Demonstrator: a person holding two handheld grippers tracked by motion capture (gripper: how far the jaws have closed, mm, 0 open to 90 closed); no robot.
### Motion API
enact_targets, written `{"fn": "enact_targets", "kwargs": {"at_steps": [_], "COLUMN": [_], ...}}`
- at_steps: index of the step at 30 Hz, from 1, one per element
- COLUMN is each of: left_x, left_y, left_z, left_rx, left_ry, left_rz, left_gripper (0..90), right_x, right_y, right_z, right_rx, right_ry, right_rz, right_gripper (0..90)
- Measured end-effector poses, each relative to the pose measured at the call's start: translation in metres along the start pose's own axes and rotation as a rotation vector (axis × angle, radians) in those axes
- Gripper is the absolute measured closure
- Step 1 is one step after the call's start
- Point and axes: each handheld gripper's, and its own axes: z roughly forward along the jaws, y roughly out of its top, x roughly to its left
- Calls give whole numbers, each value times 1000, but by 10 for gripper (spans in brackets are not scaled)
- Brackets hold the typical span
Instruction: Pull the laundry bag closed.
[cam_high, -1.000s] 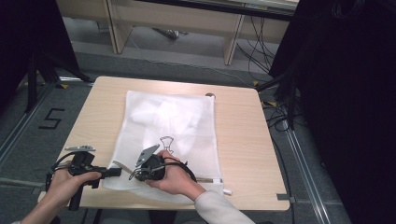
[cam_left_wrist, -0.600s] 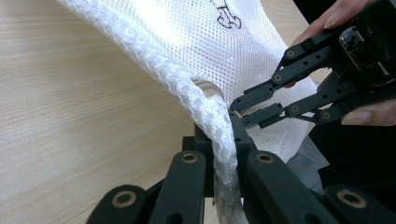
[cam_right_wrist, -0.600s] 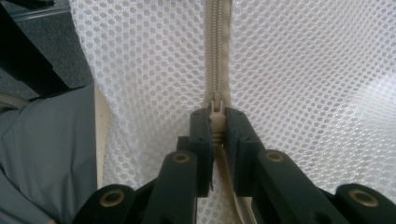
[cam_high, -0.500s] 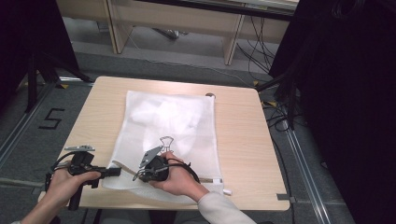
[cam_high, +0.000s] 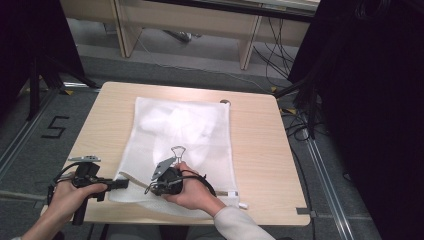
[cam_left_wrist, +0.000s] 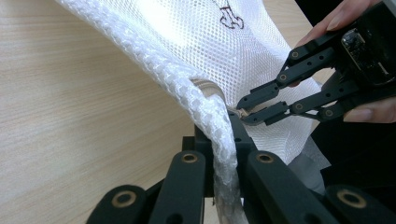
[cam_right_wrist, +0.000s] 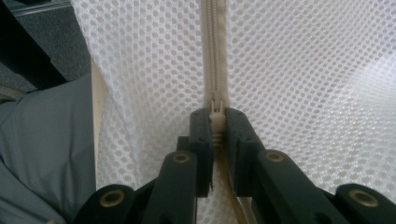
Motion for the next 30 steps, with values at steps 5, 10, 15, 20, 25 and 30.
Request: {"fn": "enact_targets", "kwargs": {"at_steps": [5, 10, 15, 20, 25, 30], "left_x": [0, 1, 1, 1, 1, 2], "left_y": [0, 0, 0, 0, 1, 1], "left_z": [0, 0, 0, 0, -1, -1], "left_rx": [8, 12, 11, 10, 10, 10], "left_ry": [-9, -14, -14, -15, -15, -14], "left_rz": [1, 5, 4, 2, 1, 5], "left_gripper": [867, 867, 867, 867, 867, 867], "right_x": [0, -1, -3, -3, -4, -5], "right_y": [-1, -3, -4, -5, -6, -10], "right_z": [-1, -3, -4, -5, -6, -7], "right_rx": [-2, 5, -6, 1, 9, 8], "right_ry": [-2, -1, -7, -9, -12, -10], "right_rz": [11, 10, -4, -3, -18, 3], "right_gripper": [829, 828, 829, 829, 829, 828]}}
